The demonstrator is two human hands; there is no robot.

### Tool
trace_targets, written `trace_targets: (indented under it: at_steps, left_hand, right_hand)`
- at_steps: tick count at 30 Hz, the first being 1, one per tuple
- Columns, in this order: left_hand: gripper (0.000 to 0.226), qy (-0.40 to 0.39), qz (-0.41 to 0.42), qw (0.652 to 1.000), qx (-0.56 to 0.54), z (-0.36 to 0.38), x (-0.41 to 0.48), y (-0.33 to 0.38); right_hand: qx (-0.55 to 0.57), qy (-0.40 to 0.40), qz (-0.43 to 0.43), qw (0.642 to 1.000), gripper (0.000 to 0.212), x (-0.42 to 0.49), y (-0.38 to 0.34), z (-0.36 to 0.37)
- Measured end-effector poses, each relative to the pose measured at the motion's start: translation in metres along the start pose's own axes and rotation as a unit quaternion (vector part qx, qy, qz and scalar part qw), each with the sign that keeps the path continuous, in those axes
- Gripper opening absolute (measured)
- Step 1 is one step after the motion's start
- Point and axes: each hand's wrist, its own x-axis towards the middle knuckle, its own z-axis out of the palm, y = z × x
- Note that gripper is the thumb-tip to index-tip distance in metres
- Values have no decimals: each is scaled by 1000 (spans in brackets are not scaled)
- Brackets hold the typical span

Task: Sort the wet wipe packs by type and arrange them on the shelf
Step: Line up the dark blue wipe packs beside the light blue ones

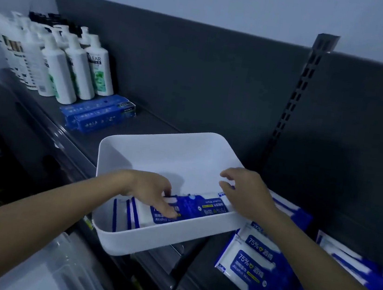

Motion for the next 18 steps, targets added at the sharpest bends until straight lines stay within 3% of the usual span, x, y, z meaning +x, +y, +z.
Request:
trace_targets:
  at_steps: [6,9,11,14,16,18]
  left_hand:
    - [55,-79,-19,993,-82,-5,13,-2]
    - [48,-76,-4,991,-111,-9,12,-8]
    - [52,-13,7,993,-119,-14,10,-18]
    - [49,152,-1,977,-149,-20,10,-36]
    - [45,234,-14,952,-197,-23,10,-43]
    - [42,294,-11,924,-243,-26,8,-45]
  right_hand:
    - [-30,-12,13,999,25,-6,0,4]
    - [-21,-5,10,1000,22,-4,-2,3]
    - [-18,-7,10,1000,22,-5,-3,3]
    - [-16,-19,6,1000,23,-3,-1,2]
    - [-11,-74,5,997,32,3,-4,-3]
    - [-22,-175,9,984,54,12,-9,-6]
